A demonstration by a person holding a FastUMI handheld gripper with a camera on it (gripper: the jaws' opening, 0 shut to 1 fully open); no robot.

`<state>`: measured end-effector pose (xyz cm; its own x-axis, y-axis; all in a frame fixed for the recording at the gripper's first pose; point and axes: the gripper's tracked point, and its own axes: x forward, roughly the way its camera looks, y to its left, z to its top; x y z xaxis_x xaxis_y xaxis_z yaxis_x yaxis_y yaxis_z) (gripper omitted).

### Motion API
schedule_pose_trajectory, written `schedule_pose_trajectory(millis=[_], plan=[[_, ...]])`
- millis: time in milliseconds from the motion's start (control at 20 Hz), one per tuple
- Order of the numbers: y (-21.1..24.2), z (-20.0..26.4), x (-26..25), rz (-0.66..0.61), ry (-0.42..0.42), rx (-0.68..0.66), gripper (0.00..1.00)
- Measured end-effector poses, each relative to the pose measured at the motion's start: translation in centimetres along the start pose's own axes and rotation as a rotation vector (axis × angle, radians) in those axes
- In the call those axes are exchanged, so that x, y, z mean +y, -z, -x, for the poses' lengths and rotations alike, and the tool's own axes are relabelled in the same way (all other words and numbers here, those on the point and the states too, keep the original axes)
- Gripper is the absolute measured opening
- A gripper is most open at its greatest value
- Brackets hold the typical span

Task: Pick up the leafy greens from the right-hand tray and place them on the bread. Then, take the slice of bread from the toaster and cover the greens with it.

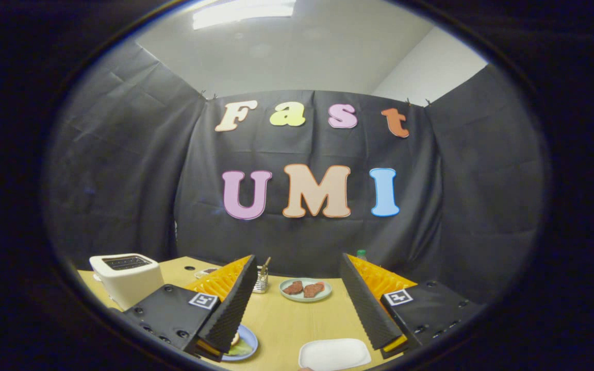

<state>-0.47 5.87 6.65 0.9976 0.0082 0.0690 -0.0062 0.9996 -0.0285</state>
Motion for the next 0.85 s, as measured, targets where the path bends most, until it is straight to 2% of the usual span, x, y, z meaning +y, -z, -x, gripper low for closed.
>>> schedule_pose_trajectory(millis=[250, 450, 850], plan=[[3.3, 0.2, -0.3, -0.049, -0.042, 0.05, 1.0], [3.4, 0.5, -1.9, -0.074, -0.023, 0.048, 1.0], [3.3, 1.6, -1.9, -0.131, -0.075, 0.049, 1.0]])
